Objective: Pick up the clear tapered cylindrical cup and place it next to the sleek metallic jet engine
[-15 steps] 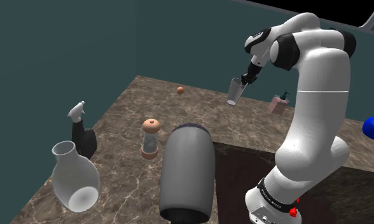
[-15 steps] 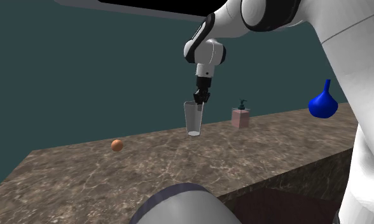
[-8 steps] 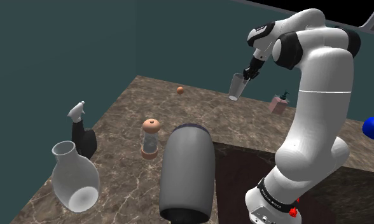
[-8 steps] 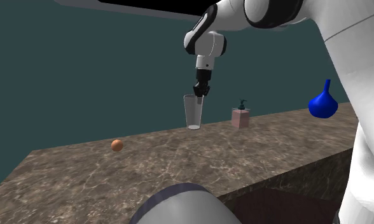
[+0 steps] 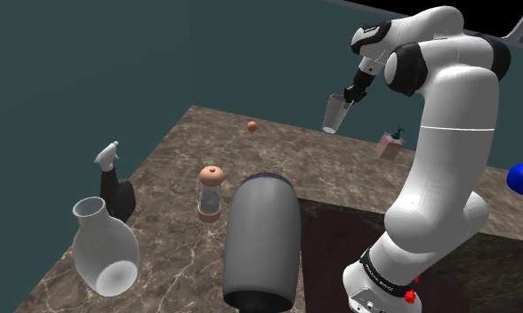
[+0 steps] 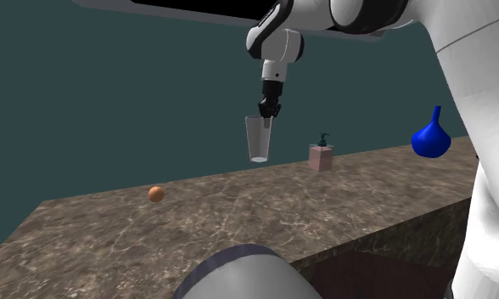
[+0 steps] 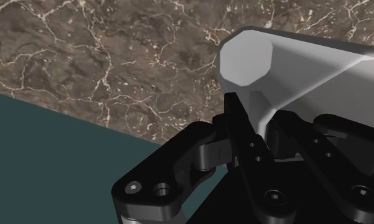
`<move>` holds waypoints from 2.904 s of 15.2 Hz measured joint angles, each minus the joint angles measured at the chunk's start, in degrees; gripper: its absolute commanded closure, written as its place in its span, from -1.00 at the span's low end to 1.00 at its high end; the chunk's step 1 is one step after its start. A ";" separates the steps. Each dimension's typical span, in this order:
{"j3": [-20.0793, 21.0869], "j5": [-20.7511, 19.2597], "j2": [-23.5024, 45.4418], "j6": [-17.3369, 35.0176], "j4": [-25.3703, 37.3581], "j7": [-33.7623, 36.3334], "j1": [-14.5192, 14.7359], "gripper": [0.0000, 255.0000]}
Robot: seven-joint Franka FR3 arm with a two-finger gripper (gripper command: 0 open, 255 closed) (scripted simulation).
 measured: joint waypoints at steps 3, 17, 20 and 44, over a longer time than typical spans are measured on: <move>-0.11 -0.23 -0.15 -2.15 2.12 0.51 -0.24 1.00; -0.22 0.13 1.20 -13.85 15.49 2.30 -3.23 1.00; -0.09 0.59 2.04 -16.62 19.17 2.69 -4.28 1.00; 6.75 -20.72 -36.25 -7.63 -19.26 26.70 17.20 1.00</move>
